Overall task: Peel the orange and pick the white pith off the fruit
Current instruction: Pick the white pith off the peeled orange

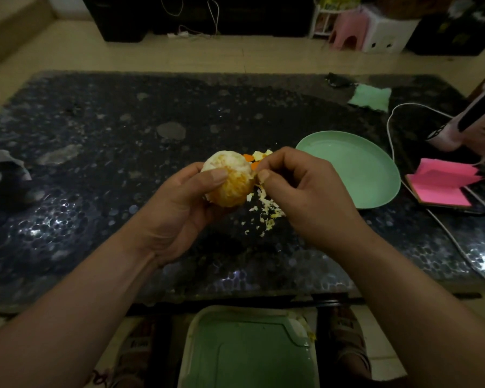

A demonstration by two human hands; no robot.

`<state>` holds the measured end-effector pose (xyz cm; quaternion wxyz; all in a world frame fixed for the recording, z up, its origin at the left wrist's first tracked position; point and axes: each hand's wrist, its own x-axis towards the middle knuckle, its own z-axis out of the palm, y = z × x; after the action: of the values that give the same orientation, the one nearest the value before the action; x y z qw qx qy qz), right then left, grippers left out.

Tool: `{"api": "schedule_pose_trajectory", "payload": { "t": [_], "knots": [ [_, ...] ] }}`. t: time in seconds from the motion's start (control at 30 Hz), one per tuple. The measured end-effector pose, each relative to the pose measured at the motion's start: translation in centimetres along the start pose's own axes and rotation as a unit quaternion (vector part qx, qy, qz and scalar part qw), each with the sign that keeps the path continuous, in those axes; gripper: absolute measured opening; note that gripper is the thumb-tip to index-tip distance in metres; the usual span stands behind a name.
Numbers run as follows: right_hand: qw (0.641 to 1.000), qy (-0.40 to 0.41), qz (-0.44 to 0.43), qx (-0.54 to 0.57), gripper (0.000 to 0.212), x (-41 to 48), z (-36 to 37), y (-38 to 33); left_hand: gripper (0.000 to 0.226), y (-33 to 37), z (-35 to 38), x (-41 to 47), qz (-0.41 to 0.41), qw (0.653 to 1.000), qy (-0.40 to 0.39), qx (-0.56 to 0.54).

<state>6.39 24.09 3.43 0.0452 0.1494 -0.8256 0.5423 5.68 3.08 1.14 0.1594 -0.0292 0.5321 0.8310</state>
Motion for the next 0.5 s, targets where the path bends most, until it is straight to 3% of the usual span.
{"api": "schedule_pose_trajectory", "payload": {
  "t": [0.33, 0.5],
  "knots": [
    [0.997, 0.002, -0.009, -0.072, 0.011, -0.26, 0.37, -0.09, 0.063, -0.06, -0.41, 0.3, 0.015, 0.999, 0.014, 0.029],
    [0.996, 0.005, -0.018, -0.084, 0.008, -0.14, 0.41, 0.0, 0.051, -0.31, -0.29, 0.2, 0.026, 0.998, 0.021, 0.052]
  ]
}}
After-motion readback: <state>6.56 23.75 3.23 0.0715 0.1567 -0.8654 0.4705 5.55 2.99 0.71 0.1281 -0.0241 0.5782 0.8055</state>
